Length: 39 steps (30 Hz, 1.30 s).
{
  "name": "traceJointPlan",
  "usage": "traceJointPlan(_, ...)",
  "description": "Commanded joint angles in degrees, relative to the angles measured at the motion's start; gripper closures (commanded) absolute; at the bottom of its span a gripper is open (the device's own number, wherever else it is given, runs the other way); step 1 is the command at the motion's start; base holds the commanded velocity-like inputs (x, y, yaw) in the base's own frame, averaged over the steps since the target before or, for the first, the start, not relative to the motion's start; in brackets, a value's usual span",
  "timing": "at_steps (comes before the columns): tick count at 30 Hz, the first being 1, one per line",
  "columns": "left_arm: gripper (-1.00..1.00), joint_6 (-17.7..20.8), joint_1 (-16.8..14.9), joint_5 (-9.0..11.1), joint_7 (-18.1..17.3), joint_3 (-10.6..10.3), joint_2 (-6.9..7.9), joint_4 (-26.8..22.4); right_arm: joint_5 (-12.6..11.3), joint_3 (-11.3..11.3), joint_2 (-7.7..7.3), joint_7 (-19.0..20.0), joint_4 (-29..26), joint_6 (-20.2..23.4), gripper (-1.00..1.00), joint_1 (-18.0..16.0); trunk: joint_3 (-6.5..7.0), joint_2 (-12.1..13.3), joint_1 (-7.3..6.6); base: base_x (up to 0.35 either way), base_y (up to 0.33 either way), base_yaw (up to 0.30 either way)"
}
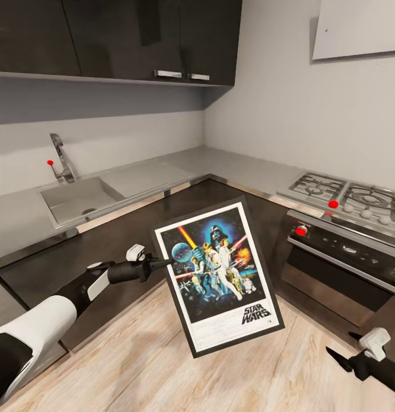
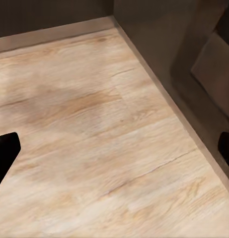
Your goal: Pick up the poster from the kitchen countertop and hang it on one of the wall nails in the kitchen.
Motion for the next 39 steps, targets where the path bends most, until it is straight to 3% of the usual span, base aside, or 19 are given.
traceJointPlan(1,1.0,0.2,-0.1,0.5,0.0,-0.5,0.06,0.0,0.0,-0.1,-0.48,0.7,-0.7,0.5,-1.0,-0.1,-0.05,0.0,0.0,0.0,0.0,0.0)
traceJointPlan(2,1.0,0.2,-0.1,0.5,0.0,-0.5,0.06,0.0,0.0,-0.1,-0.96,1.2,-1.3,1.0,-1.0,-0.3,-0.05,0.0,0.0,0.0,0.0,0.0)
traceJointPlan(4,1.0,0.2,-0.1,0.5,-0.1,-0.5,0.06,0.0,0.0,-0.1,-3.44,5.1,-2.6,3.7,-1.0,-1.3,-0.05,0.0,0.0,0.0,0.0,0.0)
traceJointPlan(5,1.0,0.1,-0.1,0.4,-0.1,-0.6,0.06,0.0,0.0,-0.1,-5.01,9.4,-2.8,6.0,-1.0,-2.2,-0.05,0.0,0.0,0.0,0.0,0.0)
traceJointPlan(6,1.0,0.1,-0.1,0.4,-0.1,-0.6,0.05,0.0,0.1,-0.1,-5.68,11.5,-2.8,7.2,-1.0,-2.8,-0.05,0.0,0.0,0.0,0.0,0.0)
traceJointPlan(8,1.0,0.0,-0.1,0.4,-0.1,-1.1,-0.1,-0.1,0.6,0.0,-8.16,20.4,-2.7,11.3,-1.0,-6.5,-0.05,0.0,0.0,0.0,0.0,0.0)
traceJointPlan(10,1.0,0.0,-0.1,0.4,-0.1,-1.6,-0.3,-0.1,1.4,0.1,-8.93,23.7,-2.7,12.5,-1.0,-7.8,-0.05,0.0,0.0,0.0,0.0,0.0)
traceJointPlan(14,1.0,-0.1,-0.1,0.4,-0.1,-4.2,-1.09,-0.1,5.0,0.6,-9.96,39.0,-2.8,15.8,-1.0,-11.8,-0.05,0.0,0.0,0.0,0.0,0.0)
traceJointPlan(15,1.0,-0.1,-0.1,0.4,-0.1,-4.4,-1.18,-0.1,5.2,0.6,-10.0,40.8,-2.8,16.0,-1.0,-12.2,-0.05,0.0,0.0,0.0,0.0,0.0)
traceJointPlan(17,1.0,-0.1,-0.1,0.4,-0.1,-4.5,-1.26,-0.1,5.4,0.8,-10.0,42.3,-2.8,16.1,-1.0,-12.5,-0.05,0.0,0.0,0.0,0.0,0.0)
traceJointPlan(19,1.0,-0.2,-0.1,0.4,-0.1,-4.7,-1.36,-0.1,5.5,4.3,-9.91,43.5,-3.1,16.2,-1.0,-12.7,-0.05,0.0,0.0,0.0,0.0,0.0)
traceJointPlan(22,1.0,-0.2,-0.1,0.4,-0.2,-4.7,-1.46,-0.1,5.2,7.0,-9.53,43.7,-3.3,16.4,-1.0,-12.8,-0.05,0.0,0.0,0.0,0.0,0.0)
traceJointPlan(34,1.0,-0.3,-0.1,0.4,-0.2,-4.7,-2.35,-0.1,5.0,7.7,-9.16,43.6,-4.0,16.9,-1.0,-13.0,-0.05,0.0,0.0,0.0,0.0,0.0)
traceJointPlan(39,1.0,-0.4,-0.1,0.4,-0.2,-4.8,-2.46,-0.1,5.0,7.7,-8.3,43.6,-4.1,16.9,-1.0,-13.0,-0.05,0.0,0.0,0.0,0.0,0.0)
